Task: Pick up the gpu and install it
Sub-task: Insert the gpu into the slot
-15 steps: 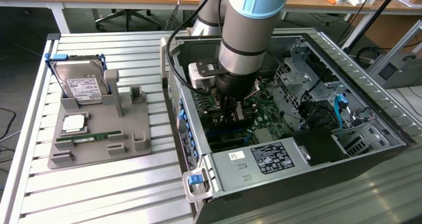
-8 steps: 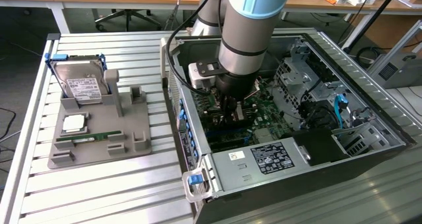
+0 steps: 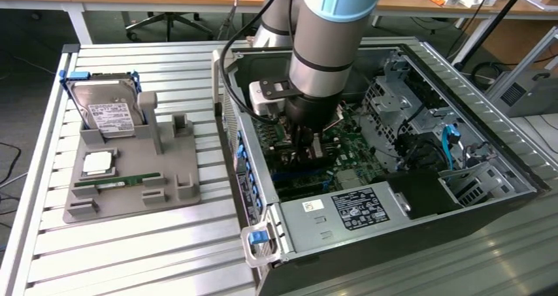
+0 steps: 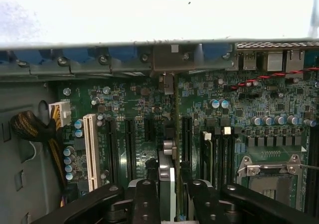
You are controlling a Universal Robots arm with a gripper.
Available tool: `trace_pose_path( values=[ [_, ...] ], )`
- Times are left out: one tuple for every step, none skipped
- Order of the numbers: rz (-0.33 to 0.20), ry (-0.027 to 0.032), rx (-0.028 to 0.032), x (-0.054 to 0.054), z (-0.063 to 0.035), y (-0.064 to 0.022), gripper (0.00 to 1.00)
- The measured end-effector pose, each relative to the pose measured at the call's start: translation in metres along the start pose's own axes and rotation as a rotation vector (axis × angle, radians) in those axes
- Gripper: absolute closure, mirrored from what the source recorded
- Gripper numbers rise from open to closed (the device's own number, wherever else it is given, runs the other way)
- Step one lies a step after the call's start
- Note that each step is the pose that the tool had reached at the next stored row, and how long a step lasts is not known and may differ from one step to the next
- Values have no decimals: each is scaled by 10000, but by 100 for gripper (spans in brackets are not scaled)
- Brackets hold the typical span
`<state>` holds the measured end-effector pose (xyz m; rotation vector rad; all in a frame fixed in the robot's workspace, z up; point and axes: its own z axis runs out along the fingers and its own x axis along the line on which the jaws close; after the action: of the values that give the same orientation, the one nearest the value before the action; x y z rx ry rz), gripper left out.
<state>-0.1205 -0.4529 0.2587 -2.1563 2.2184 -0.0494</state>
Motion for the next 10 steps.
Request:
trace_pose_path(
  values=[
    [-3, 21, 0, -6, -13, -1, 73],
    [-5, 33, 0, -9, -21, -1, 73],
    [-5, 44, 1, -11, -26, -2, 73],
    [-6, 69, 3, -16, -27, -2, 73],
    [-7, 86, 3, -16, -26, -2, 73],
    [-8, 90, 3, -16, -27, -2, 73],
    [-9, 94, 3, -16, -27, -2, 73],
    [-9, 110, 4, -16, -27, -2, 73],
    [-10, 142, 4, -17, -27, -1, 73],
    [-13, 207, 5, -17, -28, -1, 73]
  ],
)
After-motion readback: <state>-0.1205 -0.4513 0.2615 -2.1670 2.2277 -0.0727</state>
